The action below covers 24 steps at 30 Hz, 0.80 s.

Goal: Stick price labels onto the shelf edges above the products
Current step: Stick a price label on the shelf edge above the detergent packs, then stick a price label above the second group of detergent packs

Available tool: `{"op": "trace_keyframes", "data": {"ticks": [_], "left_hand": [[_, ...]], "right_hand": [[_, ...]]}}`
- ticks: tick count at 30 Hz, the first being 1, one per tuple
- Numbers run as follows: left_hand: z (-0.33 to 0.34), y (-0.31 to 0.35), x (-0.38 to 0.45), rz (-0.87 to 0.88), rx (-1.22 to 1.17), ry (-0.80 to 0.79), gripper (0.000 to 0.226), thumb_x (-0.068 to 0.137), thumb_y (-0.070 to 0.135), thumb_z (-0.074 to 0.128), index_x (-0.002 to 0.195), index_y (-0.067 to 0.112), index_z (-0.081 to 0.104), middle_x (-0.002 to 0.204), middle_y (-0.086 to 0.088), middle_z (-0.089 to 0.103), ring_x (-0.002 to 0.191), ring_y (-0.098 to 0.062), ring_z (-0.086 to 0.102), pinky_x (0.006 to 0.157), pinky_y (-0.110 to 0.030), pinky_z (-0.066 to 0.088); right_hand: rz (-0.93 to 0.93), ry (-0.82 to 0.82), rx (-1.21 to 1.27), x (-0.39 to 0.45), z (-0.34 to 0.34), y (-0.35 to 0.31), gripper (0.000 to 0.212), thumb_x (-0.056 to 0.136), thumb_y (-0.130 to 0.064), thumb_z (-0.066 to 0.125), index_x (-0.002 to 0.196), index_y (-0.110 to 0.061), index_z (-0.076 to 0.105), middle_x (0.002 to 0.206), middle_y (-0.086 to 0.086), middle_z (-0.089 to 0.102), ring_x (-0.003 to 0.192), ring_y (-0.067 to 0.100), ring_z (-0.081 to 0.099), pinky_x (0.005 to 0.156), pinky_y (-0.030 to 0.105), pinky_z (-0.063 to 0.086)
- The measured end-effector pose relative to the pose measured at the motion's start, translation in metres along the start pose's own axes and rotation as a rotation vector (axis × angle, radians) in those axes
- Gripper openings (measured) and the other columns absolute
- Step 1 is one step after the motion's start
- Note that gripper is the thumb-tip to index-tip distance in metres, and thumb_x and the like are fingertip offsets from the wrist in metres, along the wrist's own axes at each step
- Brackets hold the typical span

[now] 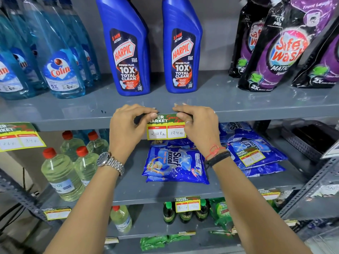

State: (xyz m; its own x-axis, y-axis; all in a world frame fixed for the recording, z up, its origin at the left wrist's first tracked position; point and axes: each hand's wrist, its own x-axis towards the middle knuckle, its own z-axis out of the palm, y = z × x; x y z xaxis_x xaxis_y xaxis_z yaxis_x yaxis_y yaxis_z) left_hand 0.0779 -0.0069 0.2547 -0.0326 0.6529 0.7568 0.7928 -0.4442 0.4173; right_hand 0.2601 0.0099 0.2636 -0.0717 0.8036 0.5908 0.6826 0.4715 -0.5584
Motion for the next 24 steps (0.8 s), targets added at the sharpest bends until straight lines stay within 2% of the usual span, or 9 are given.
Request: {"op": "trace_keyframes", "data": {"ticks": [4,7,9,11,13,16,19,22,24], "left_hand": [[0.001,-0.001,-0.003,0.024,-0.010,0.017,0.017,0.086,0.031,0.062,0.097,0.023,0.073,0.094,0.011,0.073,0.080,-0.009,0.059,0.079,-0.033,0.048],[0.004,-0.004,-0.010,0.067,0.036,0.052,0.016,0.089,0.026,0.061,0.099,0.022,0.072,0.103,0.017,0.068,0.094,-0.005,0.064,0.087,-0.028,0.047],[0.005,-0.007,-0.014,0.122,0.103,0.076,0.017,0.092,0.021,0.059,0.103,0.018,0.071,0.110,0.011,0.069,0.103,-0.008,0.065,0.092,-0.026,0.045],[0.010,-0.006,-0.021,0.139,0.171,0.114,0.021,0.093,0.017,0.055,0.109,0.015,0.069,0.116,0.004,0.068,0.112,-0.014,0.062,0.100,-0.029,0.042],[0.020,0.006,-0.032,0.082,0.208,0.200,0.026,0.095,0.018,0.052,0.118,0.014,0.063,0.125,0.000,0.064,0.123,-0.019,0.055,0.109,-0.033,0.036],[0.051,0.039,-0.058,0.122,0.167,0.382,0.030,0.091,0.013,0.053,0.121,0.010,0.055,0.127,-0.009,0.060,0.123,-0.029,0.052,0.104,-0.041,0.037],[0.108,0.074,-0.081,0.204,0.038,0.274,0.027,0.086,0.013,0.053,0.113,0.014,0.055,0.116,-0.008,0.064,0.110,-0.027,0.057,0.095,-0.042,0.042],[0.181,0.107,-0.092,0.043,-0.084,0.152,0.027,0.085,0.015,0.052,0.111,0.019,0.056,0.117,0.002,0.060,0.110,-0.015,0.053,0.100,-0.024,0.034],[0.230,0.125,-0.095,-0.072,-0.149,0.098,0.025,0.087,0.016,0.051,0.111,0.019,0.057,0.116,0.004,0.059,0.108,-0.011,0.052,0.099,-0.025,0.035]], "right_hand": [[0.000,-0.035,0.038,0.000,-0.004,0.000,0.029,0.088,-0.007,0.057,0.107,-0.026,0.068,0.116,-0.002,0.069,0.115,0.012,0.058,0.096,0.027,0.047],[-0.029,-0.061,0.074,0.001,-0.003,0.007,0.037,0.085,0.002,0.056,0.107,-0.024,0.068,0.118,-0.001,0.068,0.118,0.013,0.057,0.097,0.034,0.050],[-0.083,-0.056,0.093,0.001,-0.001,0.010,0.046,0.079,0.012,0.056,0.108,-0.021,0.068,0.118,0.002,0.068,0.119,0.014,0.057,0.098,0.035,0.050],[-0.158,-0.048,0.077,0.000,-0.001,0.013,0.057,0.071,0.020,0.050,0.111,-0.017,0.066,0.120,0.005,0.067,0.119,0.017,0.057,0.104,0.034,0.045],[-0.251,-0.076,0.043,-0.003,-0.006,0.018,0.062,0.066,0.018,0.040,0.115,-0.011,0.064,0.123,0.008,0.065,0.121,0.021,0.055,0.108,0.026,0.033],[-0.379,-0.074,0.110,-0.014,-0.017,0.039,0.059,0.068,0.014,0.037,0.119,-0.007,0.060,0.128,0.009,0.062,0.123,0.020,0.052,0.111,0.024,0.025],[-0.463,0.020,0.167,-0.036,-0.029,0.094,0.045,0.079,0.008,0.041,0.116,-0.006,0.062,0.126,0.007,0.063,0.121,0.020,0.053,0.109,0.032,0.036],[-0.338,-0.010,0.157,-0.056,-0.050,0.175,0.043,0.076,0.004,0.040,0.109,-0.009,0.065,0.123,0.005,0.065,0.115,0.018,0.053,0.104,0.027,0.040],[-0.199,-0.046,0.139,-0.063,-0.067,0.232,0.048,0.072,0.004,0.039,0.108,-0.012,0.066,0.120,0.003,0.066,0.112,0.015,0.054,0.102,0.025,0.040]]}}
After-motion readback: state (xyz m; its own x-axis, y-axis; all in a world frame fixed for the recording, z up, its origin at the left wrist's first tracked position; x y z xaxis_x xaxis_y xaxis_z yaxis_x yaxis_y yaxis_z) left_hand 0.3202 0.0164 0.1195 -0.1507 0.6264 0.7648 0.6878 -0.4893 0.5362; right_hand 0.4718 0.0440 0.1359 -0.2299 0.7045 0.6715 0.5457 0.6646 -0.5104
